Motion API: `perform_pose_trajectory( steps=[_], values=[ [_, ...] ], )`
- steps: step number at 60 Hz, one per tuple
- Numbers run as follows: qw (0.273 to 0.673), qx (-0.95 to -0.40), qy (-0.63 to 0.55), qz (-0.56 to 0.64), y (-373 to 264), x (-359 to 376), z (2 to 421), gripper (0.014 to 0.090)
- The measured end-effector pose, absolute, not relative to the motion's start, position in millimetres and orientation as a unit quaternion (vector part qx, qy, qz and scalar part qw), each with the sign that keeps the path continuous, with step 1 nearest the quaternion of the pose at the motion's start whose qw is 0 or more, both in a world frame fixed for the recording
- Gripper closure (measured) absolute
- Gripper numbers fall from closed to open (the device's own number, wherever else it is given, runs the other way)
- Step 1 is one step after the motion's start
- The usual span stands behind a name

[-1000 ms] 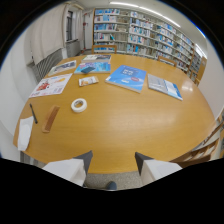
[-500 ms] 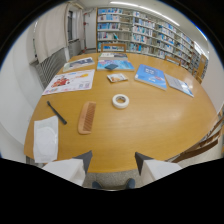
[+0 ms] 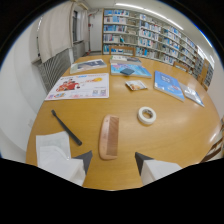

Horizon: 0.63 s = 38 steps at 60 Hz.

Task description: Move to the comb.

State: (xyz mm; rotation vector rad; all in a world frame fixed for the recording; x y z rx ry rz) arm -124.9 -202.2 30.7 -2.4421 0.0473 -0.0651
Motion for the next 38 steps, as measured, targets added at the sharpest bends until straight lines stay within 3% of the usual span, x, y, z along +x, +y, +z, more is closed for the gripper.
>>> perform_pose_trajectory(
  steps=[21, 38],
  values=[
    [0.352, -0.935, 0.014, -0.036, -126, -125, 8, 0.0201],
    [0.355, -0.934, 0.014, -0.036, -113, -123, 6, 0.0200]
  ],
)
